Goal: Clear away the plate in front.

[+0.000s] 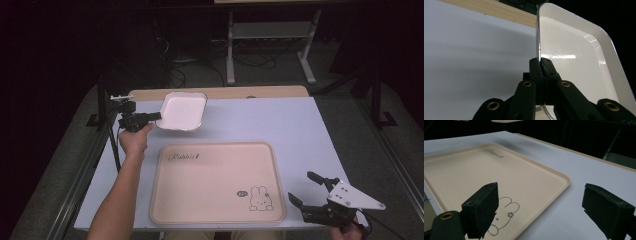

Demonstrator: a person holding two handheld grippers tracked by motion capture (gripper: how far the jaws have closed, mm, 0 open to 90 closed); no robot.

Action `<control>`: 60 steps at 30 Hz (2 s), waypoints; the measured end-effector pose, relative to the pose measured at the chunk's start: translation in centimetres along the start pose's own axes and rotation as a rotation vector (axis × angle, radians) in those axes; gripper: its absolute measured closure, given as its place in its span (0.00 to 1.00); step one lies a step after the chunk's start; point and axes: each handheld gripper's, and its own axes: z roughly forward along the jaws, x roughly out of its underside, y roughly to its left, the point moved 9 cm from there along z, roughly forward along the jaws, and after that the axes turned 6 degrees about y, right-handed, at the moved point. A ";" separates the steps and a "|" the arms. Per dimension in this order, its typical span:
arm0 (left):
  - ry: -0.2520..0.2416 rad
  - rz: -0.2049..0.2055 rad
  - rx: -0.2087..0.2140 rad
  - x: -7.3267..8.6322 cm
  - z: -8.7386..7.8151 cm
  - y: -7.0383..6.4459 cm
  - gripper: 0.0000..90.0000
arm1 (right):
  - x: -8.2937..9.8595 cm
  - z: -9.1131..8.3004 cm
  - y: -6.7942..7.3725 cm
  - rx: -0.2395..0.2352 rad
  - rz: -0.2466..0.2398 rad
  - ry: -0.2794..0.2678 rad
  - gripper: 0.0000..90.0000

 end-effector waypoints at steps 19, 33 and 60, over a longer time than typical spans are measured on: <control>0.024 0.046 0.061 2.4 -0.8 -2.2 0.99 | 0.0 -0.1 0.0 0.003 0.001 -0.002 0.14; 0.059 0.040 0.057 5.2 -0.4 -2.8 0.99 | 0.0 -0.1 0.1 -0.003 -0.005 -0.002 0.14; 0.110 0.075 0.008 10.7 0.5 -3.5 0.99 | 0.0 0.0 0.4 -0.023 -0.023 0.004 0.14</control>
